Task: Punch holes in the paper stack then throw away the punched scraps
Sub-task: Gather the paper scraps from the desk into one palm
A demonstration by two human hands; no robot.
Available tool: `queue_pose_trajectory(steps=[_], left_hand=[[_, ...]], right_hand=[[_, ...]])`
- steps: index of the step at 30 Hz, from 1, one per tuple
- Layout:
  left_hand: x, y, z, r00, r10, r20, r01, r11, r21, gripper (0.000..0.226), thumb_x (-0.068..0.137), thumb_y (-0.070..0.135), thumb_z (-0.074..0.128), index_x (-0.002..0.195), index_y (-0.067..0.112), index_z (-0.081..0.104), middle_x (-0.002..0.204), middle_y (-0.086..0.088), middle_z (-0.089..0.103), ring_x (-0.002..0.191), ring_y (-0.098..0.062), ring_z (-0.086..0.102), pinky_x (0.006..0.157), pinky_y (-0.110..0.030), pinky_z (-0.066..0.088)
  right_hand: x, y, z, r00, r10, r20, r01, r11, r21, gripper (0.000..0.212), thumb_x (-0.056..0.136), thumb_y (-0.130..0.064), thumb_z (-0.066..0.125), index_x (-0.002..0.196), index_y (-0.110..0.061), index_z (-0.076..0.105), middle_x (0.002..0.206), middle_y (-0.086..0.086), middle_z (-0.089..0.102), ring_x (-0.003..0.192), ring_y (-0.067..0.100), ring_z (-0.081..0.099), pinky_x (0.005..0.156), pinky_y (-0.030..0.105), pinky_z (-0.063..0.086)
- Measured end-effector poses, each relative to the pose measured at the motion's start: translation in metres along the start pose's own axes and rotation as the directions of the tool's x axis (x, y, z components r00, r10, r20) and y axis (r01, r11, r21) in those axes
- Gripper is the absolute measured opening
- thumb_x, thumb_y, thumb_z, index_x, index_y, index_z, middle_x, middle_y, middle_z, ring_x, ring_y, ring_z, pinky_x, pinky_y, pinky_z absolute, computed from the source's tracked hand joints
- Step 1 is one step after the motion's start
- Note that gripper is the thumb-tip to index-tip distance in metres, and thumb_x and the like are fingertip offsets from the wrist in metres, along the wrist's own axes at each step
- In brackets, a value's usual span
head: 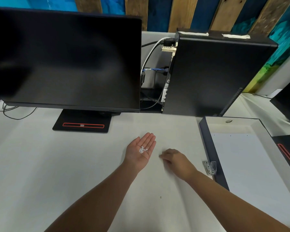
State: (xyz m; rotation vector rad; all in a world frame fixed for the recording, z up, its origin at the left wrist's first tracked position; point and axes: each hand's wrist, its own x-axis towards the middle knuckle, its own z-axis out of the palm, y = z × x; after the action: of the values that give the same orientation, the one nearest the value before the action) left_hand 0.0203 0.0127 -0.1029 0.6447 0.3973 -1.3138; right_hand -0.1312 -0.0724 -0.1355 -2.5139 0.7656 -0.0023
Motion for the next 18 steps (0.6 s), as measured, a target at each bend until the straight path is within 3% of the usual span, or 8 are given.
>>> queue_pose_trajectory(steps=[5,8,12,15,18], left_hand=[[0.001,0.002,-0.001,1.000,0.004,0.004,-0.004,1.000,-0.014,0.038,0.101,0.019,0.035,0.108,-0.006,0.062,0.109,-0.019,0.068,0.108,-0.029,0.062,0.099,-0.039,0.046],[0.002,0.001,0.000,1.000,0.001,0.010,-0.001,1.000,-0.016,0.038,0.101,0.019,0.034,0.109,-0.006,0.062,0.110,-0.019,0.068,0.107,-0.029,0.062,0.099,-0.038,0.046],[0.003,-0.001,0.001,1.000,0.005,0.012,-0.005,1.000,-0.009,0.038,0.101,0.019,0.034,0.109,-0.006,0.062,0.110,-0.019,0.068,0.107,-0.028,0.062,0.099,-0.038,0.045],[0.005,-0.001,0.001,1.000,0.006,0.010,-0.006,1.000,-0.011,0.038,0.101,0.019,0.035,0.109,-0.006,0.062,0.111,-0.019,0.068,0.108,-0.028,0.062,0.098,-0.038,0.046],[0.005,-0.001,0.002,1.000,0.009,0.010,-0.009,1.000,-0.007,0.038,0.101,0.019,0.035,0.109,-0.006,0.062,0.109,-0.019,0.068,0.108,-0.028,0.062,0.098,-0.038,0.046]], right_hand=[[0.001,0.004,-0.002,0.999,-0.030,0.025,0.031,0.999,-0.027,0.027,0.091,-0.011,0.052,0.112,-0.012,0.068,0.111,0.005,0.068,0.106,0.020,0.059,0.084,0.014,0.033],[0.004,0.002,-0.001,1.000,-0.024,0.011,0.024,0.999,-0.023,0.025,0.089,-0.012,0.054,0.110,-0.011,0.068,0.108,0.006,0.068,0.104,0.021,0.059,0.085,0.018,0.039],[0.008,-0.006,0.000,1.000,-0.003,-0.007,0.003,0.998,-0.058,0.018,0.086,-0.005,0.049,0.090,-0.005,0.067,0.094,0.010,0.066,0.090,0.024,0.058,0.073,0.024,0.038],[0.010,-0.009,0.000,0.999,-0.026,0.020,0.029,0.989,-0.144,0.016,0.086,-0.002,0.045,0.076,-0.006,0.057,0.081,0.011,0.058,0.075,0.023,0.047,0.066,0.027,0.034],[0.007,-0.010,0.005,0.996,-0.094,0.012,0.094,0.961,-0.260,0.010,0.075,-0.001,0.064,0.068,-0.006,0.058,0.064,0.009,0.058,0.059,0.023,0.052,0.052,0.026,0.041]])
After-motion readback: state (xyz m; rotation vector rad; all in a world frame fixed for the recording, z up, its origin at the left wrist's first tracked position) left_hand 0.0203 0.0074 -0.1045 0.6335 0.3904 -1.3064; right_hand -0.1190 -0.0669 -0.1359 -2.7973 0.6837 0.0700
